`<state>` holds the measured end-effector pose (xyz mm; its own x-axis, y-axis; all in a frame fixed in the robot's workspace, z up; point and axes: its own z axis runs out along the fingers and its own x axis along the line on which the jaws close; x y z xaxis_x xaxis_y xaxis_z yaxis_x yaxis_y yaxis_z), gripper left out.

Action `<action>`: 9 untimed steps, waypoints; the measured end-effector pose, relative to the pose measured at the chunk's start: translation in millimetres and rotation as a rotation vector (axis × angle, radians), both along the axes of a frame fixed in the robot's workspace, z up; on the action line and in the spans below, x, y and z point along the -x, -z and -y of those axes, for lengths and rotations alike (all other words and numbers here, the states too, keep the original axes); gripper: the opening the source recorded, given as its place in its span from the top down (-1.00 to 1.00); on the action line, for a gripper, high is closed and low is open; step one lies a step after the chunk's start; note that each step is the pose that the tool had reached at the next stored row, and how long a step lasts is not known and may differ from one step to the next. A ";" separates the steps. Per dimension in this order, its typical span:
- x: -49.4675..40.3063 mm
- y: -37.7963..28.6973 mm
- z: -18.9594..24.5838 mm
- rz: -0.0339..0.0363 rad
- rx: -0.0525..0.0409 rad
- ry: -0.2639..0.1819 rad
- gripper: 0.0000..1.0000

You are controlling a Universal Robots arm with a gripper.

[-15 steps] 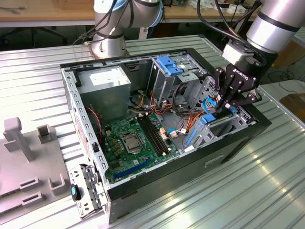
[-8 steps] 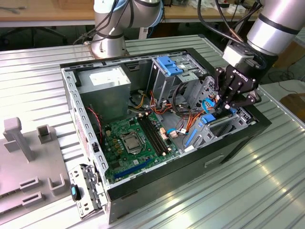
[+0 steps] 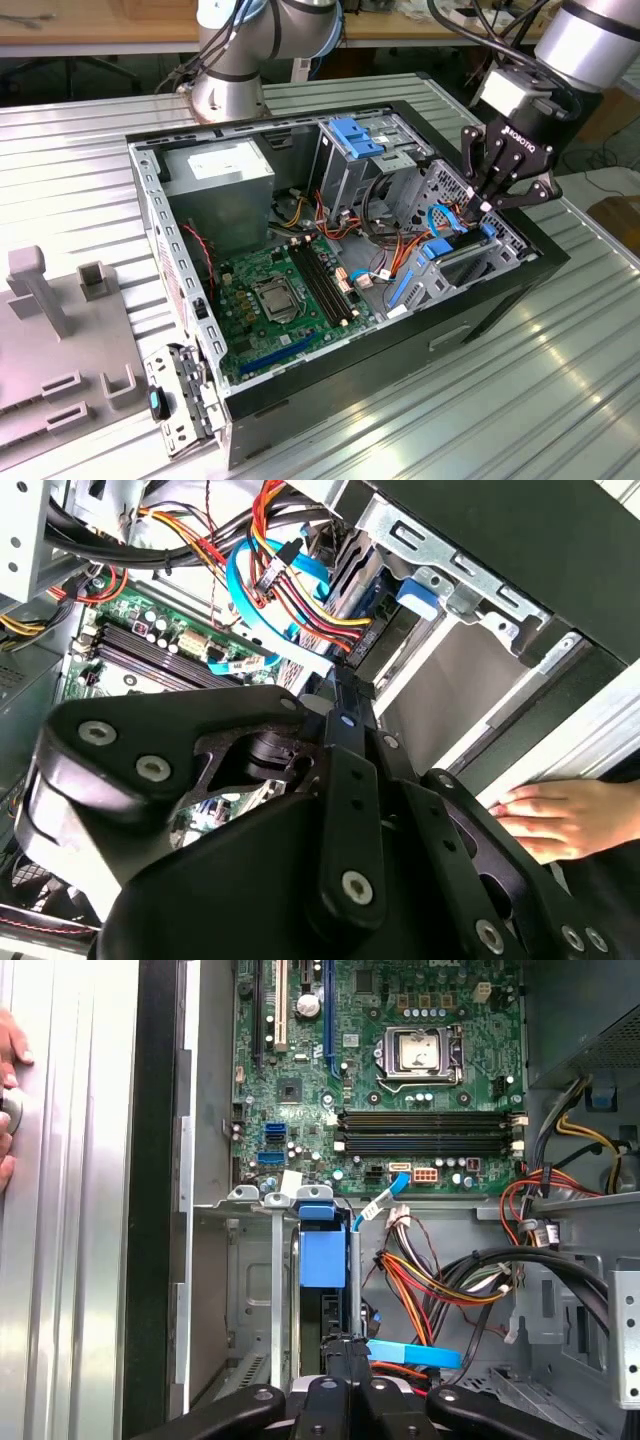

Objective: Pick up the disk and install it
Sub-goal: 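Insert the second disk wire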

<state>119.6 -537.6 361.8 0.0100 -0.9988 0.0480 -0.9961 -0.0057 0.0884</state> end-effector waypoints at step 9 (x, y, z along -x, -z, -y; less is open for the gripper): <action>0.0 -0.4 0.0 0.0000 0.0002 0.000 0.79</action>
